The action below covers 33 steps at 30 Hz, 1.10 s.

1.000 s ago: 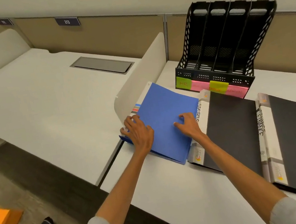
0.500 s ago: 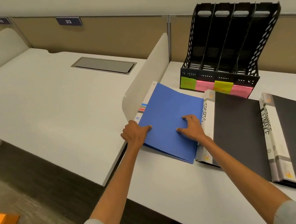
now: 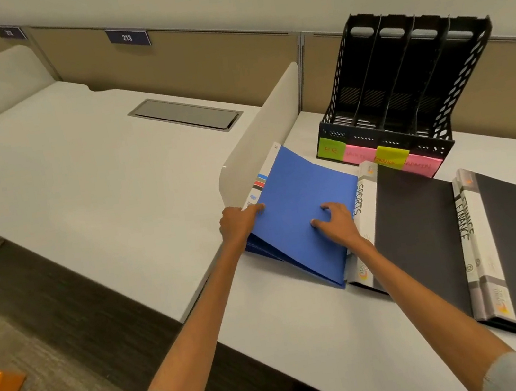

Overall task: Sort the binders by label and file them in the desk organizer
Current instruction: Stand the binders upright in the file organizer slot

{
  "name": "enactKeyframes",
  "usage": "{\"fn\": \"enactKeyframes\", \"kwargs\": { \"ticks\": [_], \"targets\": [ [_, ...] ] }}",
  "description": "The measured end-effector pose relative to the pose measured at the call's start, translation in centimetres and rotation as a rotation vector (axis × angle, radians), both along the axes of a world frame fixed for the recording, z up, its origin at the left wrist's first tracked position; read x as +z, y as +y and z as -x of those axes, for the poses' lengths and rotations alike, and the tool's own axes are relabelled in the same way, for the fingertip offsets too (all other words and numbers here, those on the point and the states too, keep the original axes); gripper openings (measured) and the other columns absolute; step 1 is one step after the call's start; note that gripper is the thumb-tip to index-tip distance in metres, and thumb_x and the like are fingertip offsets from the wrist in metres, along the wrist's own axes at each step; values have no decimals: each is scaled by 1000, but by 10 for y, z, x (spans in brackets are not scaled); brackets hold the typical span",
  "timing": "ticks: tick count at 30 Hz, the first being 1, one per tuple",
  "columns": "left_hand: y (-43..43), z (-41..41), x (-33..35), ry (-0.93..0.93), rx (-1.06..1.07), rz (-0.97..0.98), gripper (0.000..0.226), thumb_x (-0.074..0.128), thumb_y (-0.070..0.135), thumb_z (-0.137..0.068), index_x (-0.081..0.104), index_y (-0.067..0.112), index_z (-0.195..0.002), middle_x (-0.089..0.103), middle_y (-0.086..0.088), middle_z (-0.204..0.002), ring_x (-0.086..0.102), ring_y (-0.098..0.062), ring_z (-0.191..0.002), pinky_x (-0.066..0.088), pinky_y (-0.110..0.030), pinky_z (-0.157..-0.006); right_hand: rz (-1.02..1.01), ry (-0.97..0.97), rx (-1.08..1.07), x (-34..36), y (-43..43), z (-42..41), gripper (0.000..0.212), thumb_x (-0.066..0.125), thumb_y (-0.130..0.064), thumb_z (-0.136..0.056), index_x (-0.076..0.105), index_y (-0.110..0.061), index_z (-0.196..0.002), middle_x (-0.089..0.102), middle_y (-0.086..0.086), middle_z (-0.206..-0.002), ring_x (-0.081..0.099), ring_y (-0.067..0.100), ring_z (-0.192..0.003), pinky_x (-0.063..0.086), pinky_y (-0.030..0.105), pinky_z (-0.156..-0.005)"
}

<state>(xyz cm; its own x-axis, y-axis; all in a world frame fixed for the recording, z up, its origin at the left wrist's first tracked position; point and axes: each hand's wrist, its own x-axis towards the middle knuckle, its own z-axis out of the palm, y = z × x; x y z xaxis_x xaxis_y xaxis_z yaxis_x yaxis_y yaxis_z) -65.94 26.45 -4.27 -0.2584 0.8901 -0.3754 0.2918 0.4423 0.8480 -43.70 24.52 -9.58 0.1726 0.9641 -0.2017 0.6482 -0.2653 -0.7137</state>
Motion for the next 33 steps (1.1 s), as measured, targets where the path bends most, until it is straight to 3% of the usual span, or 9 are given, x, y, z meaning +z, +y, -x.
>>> {"fn": "enactKeyframes", "kwargs": {
  "ticks": [2,3,8,12,16,20,26,30,33],
  "targets": [
    [2,4,15,-368,-23,189,37,70,32,-76,63,14,-108,73,-7,-98,69,-25,-90,56,-35,-75,-5,16,-21,4,2,-1,57,64,-30,-92,44,-8,-141,38,12,-147,36,28,-137,34,40,-113],
    [3,6,22,-416,-85,233,32,70,31,-76,64,17,-105,74,-5,-92,70,-23,-85,56,-34,-71,-10,26,-35,6,4,-2,56,63,-31,-92,45,-8,-140,40,13,-146,39,28,-135,36,41,-111],
    [2,-5,37,-328,-139,133,32,78,13,-69,66,12,-99,72,-6,-93,68,-23,-83,57,-31,-69,-42,119,-50,26,17,-1,58,64,-39,-91,46,-9,-138,44,10,-144,44,27,-132,39,41,-109],
    [-7,-26,54,-350,-136,8,27,80,0,-60,68,13,-79,72,-2,-78,67,-17,-64,53,-23,-50,-65,324,-134,63,34,-1,70,64,-55,-86,39,-19,-141,39,6,-148,43,26,-132,47,52,-101],
    [-14,-51,74,-238,-171,-201,25,84,6,-54,71,14,-74,71,-1,-81,68,-18,-71,56,-29,-59,-106,535,-179,111,50,-9,74,59,-62,-86,31,-29,-146,31,0,-152,39,27,-134,53,62,-87],
    [-17,-65,92,-101,-180,-399,40,88,18,-56,68,18,-91,68,5,-83,68,-11,-76,61,-31,-64,-193,653,-163,156,55,-16,76,59,-58,-87,25,-29,-148,27,1,-155,36,28,-139,59,53,-71],
    [-26,-76,105,-145,-167,-487,47,92,31,-59,72,17,-100,73,3,-90,71,-14,-81,62,-30,-64,-238,601,-49,195,44,-15,90,66,-47,-86,10,-29,-154,27,7,-157,38,30,-139,53,64,-86],
    [-33,-94,123,-151,-192,-572,25,91,35,-59,70,34,-73,72,10,-70,71,-8,-69,62,-36,-60,-328,523,-21,223,41,-12,100,75,-44,-80,9,-28,-153,46,3,-143,65,15,-106,57,54,-83],
    [-35,-108,134,-112,-208,-651,30,89,36,-63,74,28,-89,72,15,-75,69,2,-66,58,-22,-54,-435,417,-13,241,44,-16,101,78,-39,-78,10,-22,-151,55,-4,-120,69,5,-79,61,28,-64]
  ]
}}
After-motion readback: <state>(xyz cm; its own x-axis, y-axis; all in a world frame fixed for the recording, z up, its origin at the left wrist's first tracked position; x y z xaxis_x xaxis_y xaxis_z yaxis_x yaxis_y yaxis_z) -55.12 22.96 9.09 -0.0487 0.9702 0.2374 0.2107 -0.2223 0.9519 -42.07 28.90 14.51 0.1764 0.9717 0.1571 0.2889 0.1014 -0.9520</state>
